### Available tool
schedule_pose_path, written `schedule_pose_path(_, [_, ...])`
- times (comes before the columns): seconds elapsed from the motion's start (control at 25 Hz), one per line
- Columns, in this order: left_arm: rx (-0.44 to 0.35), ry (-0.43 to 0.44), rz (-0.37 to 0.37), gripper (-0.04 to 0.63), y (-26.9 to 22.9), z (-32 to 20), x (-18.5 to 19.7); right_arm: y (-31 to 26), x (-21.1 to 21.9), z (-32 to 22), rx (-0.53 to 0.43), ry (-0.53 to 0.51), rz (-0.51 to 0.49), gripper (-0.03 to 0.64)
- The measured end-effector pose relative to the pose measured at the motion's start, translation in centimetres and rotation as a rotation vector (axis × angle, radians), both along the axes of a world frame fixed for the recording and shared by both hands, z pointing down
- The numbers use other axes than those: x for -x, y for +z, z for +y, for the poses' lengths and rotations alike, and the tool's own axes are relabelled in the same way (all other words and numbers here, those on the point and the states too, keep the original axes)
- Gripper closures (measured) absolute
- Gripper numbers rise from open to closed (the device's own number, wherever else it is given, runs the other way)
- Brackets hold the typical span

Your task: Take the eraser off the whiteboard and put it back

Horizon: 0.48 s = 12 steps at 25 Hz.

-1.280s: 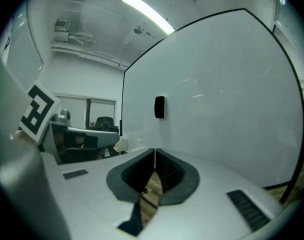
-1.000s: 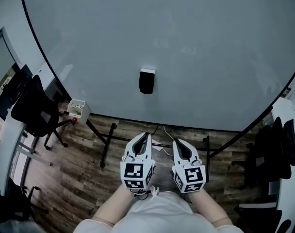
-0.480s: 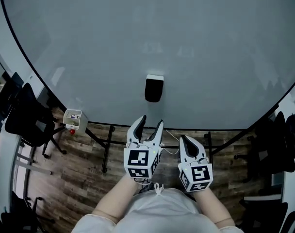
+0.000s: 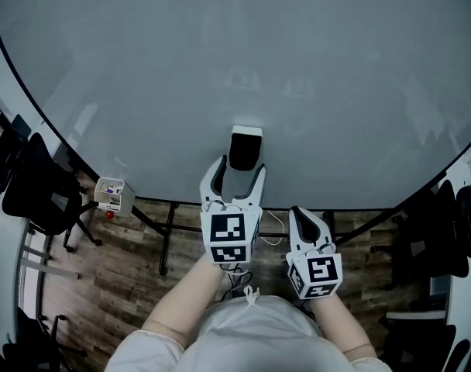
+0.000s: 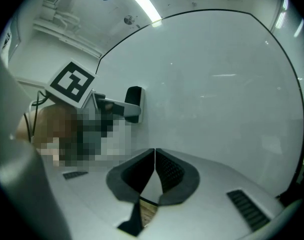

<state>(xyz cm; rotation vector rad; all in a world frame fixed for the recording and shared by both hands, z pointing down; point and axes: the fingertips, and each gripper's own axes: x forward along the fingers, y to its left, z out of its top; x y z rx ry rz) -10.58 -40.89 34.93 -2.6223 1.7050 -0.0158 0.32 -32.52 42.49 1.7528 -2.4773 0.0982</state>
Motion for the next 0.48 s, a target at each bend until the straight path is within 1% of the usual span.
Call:
schedule_pose_path(0.2, [0.006, 0.008, -0.008, 0.291, -0.5, -1.2, -0.6, -0.3, -0.2, -1.0, -0.001, 0.009, -0.004, 0.589])
schedule_pose_path(0.36, [-0.008, -0.051, -0.023, 0.295, -0.6, -1.9, -0.1, 0.0, -0.6, -1.5, 0.005, 0.017, -0.014, 0.589])
schedule_pose_path(0.48, [-0.029, -0.077, -0.021, 0.32, -0.6, -2.0, 0.2, 0.3, -0.6, -1.5, 0.014, 0.022, -0.017, 0.589])
